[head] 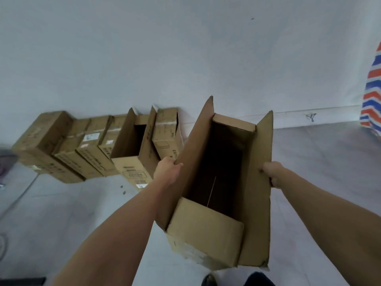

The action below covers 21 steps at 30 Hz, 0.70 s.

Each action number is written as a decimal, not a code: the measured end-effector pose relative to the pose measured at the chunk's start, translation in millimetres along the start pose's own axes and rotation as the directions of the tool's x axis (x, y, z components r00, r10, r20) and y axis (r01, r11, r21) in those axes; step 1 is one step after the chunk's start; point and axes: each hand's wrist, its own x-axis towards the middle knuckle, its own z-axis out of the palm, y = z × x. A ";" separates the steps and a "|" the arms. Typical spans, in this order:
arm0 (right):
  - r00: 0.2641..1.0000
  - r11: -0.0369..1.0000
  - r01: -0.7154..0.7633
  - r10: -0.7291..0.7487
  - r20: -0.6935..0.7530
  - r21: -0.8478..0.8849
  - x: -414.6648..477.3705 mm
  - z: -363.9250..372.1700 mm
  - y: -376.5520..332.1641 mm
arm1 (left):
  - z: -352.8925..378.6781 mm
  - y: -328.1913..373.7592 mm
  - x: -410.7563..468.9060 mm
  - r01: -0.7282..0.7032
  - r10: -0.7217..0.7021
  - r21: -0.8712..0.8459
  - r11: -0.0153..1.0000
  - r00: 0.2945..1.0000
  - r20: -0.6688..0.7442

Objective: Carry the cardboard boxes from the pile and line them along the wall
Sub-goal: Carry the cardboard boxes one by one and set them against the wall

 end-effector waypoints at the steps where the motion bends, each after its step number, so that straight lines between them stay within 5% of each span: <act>1: 1.000 1.000 -0.003 0.003 -0.004 0.015 8.8 3.5 -8.5 | 0.6 4.0 11.7 -0.002 0.002 -0.003 1.000 1.000 0.007; 9: 0.998 0.997 0.010 -0.005 -0.060 0.074 161.8 58.1 -134.8 | 8.8 38.8 185.9 0.048 -0.048 -0.002 0.999 0.998 0.027; 21: 1.000 0.987 0.011 -0.006 0.031 -0.162 360.7 143.9 -277.6 | 34.0 37.5 399.7 0.345 -0.344 0.037 0.938 0.911 0.228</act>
